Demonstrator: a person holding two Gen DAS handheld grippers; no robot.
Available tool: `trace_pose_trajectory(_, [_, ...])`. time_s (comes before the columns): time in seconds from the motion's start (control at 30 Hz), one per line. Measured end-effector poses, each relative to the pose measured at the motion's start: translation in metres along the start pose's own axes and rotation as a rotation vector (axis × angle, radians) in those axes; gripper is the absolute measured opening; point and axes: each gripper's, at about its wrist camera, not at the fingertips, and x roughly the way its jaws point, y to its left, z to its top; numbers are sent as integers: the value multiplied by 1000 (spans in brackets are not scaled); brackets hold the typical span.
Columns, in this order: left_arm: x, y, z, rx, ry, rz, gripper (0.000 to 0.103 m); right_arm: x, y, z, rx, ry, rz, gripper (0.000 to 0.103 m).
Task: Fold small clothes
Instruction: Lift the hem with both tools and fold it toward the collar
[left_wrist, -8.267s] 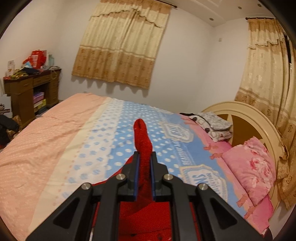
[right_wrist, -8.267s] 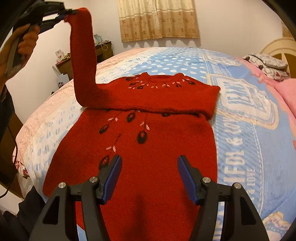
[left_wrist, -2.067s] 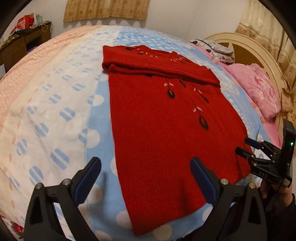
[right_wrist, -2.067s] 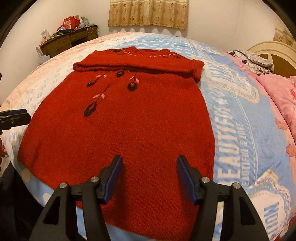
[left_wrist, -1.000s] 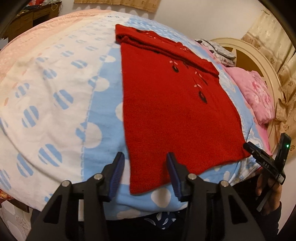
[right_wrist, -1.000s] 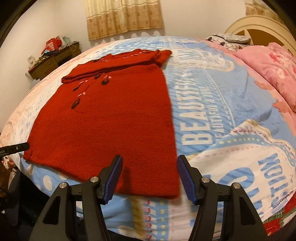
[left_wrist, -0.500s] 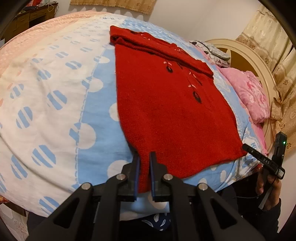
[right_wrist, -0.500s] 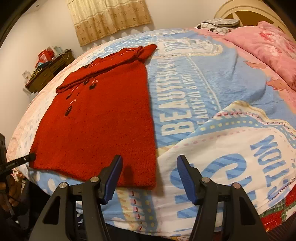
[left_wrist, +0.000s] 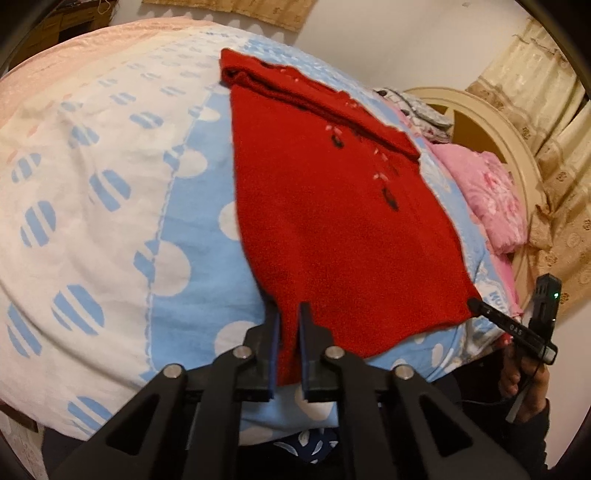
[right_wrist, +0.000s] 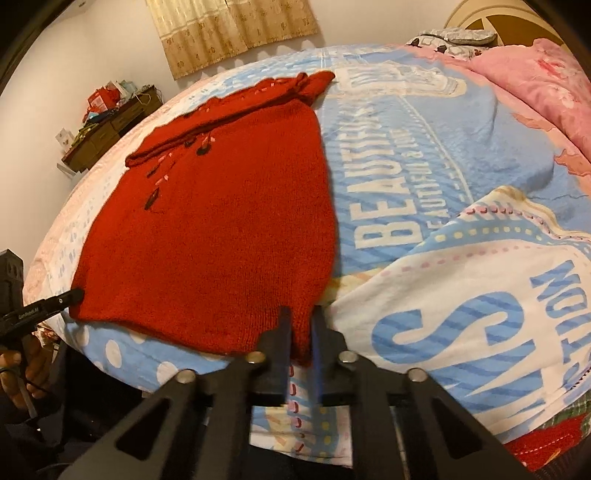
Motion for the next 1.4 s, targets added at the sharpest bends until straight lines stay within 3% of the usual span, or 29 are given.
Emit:
trace_pose_trajectory(0.07, [-21,5,5,-17,-94,-112,8,-12,-1,3,8,-53,18,7])
trace_pose_trajectory(0.13, [-34,7,12,-22,-131,-154,8,-29,-2,6,15,-132,57,7])
trace_pose_trajectory(0.23, [-42,4,17,13,-146,-129,8,-46,1,9,19,-213,92,7])
trace_pose_trajectory(0.33, [-45,3,17,9,-139,-143,8,-51,1,9,31,-236,122,7])
trace_pose_trajectory(0.5, [-50,-18,17,94,-161,-152,8,-66,13,16,10,-296,148,6])
trace_pose_trajectory(0.8, [-55,-6,52,43,-192,-186,8,-73,-3,34,103,-324,168,6])
trace_pose_trajectory(1.03, [-51,1,90,27,-235,-184,8,-87,11,79,82,-412,159,6])
trace_pose_trajectory(1.4, [-45,14,167,-22,-290,-220,8,-79,38,183,36,-491,140,6])
